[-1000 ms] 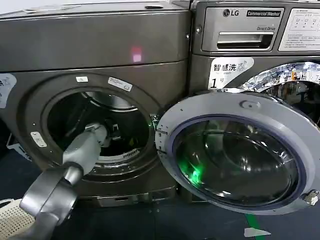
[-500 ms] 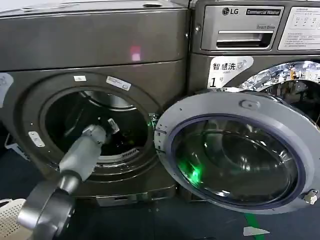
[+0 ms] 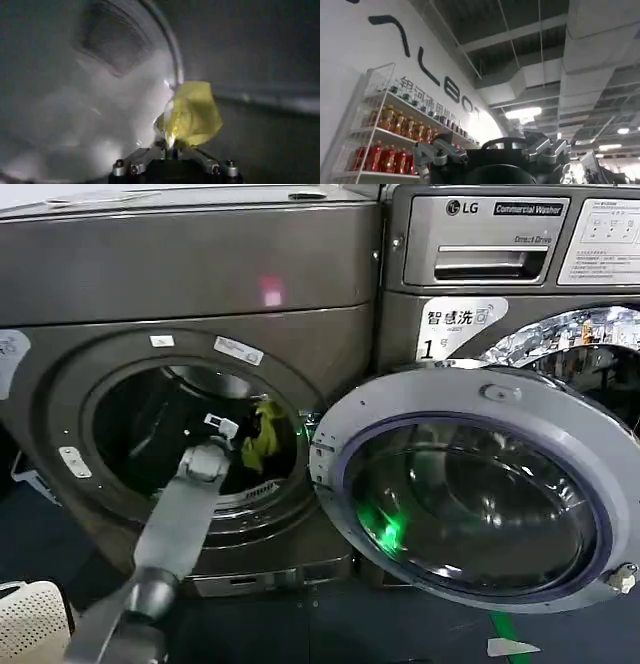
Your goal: Grasp the clothes from the dryer.
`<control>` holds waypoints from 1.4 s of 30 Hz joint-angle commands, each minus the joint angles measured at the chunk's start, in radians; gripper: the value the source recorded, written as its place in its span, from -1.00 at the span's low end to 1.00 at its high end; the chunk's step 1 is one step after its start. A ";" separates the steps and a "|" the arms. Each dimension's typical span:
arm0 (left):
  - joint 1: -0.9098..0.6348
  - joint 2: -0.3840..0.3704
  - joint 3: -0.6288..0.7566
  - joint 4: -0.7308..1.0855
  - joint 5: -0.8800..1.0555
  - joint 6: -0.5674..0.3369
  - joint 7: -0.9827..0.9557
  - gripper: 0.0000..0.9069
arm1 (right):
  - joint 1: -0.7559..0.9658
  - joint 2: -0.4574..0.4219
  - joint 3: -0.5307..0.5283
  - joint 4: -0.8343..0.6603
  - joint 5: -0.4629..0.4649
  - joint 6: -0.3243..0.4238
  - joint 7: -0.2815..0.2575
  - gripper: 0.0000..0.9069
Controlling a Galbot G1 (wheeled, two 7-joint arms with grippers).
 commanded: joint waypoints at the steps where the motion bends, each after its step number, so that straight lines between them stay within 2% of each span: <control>1: 0.214 -0.056 -0.189 -0.296 -0.148 -0.175 -0.274 -1.00 | 0.002 -0.003 -0.001 0.004 0.002 0.043 0.018 1.00; 6: 0.349 -0.087 -0.220 -0.440 -0.090 -0.249 -0.366 -1.00 | 0.000 -0.001 0.007 0.007 0.000 0.050 0.003 1.00; 10: 0.356 -0.101 -0.228 -0.403 -0.043 -0.258 -0.399 -1.00 | -0.007 -0.008 0.016 0.010 0.020 0.061 0.003 1.00; 25: 0.368 -0.063 -0.200 -0.457 -0.105 -0.190 -0.347 -1.00 | -0.006 -0.028 0.013 0.001 0.033 0.078 0.009 1.00; 29: 0.382 -0.061 -0.206 -0.464 -0.108 -0.189 -0.332 -1.00 | -0.007 -0.029 0.017 0.010 0.020 0.061 -0.010 1.00; 42: 0.357 -0.061 -0.210 -0.442 -0.114 -0.189 -0.328 -1.00 | -0.010 -0.032 0.025 0.016 0.007 0.050 -0.012 1.00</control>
